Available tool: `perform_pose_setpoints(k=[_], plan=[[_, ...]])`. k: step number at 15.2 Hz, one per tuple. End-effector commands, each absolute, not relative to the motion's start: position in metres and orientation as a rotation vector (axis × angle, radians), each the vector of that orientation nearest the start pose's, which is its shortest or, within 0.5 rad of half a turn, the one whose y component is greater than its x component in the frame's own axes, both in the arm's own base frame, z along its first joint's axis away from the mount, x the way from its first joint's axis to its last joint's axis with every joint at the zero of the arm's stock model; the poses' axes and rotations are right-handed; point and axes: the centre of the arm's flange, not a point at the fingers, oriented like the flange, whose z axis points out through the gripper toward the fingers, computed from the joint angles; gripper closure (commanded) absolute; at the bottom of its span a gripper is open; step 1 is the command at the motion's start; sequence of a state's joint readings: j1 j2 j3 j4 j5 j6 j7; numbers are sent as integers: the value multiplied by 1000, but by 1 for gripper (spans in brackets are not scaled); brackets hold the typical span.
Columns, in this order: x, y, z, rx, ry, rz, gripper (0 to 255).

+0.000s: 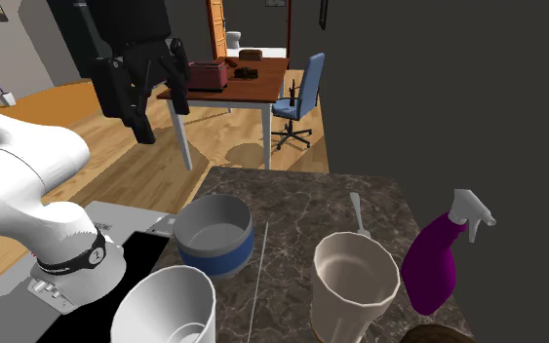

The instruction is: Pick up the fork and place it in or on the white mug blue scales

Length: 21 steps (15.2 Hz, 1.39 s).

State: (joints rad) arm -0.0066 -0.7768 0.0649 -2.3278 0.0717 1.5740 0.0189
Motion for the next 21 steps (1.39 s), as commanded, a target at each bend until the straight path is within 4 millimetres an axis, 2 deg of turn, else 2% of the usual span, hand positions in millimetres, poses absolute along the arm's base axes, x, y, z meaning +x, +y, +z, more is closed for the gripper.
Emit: perform_pose_setpoints(k=[1, 6, 12, 21], plan=[[309, 32, 601, -3114, -34, -33, 0], [340, 80, 568, -3091, 271, -5, 0], [387, 129, 528, -3023, 629, 28, 0], [474, 180, 468, -2846, 1144, 76, 0]])
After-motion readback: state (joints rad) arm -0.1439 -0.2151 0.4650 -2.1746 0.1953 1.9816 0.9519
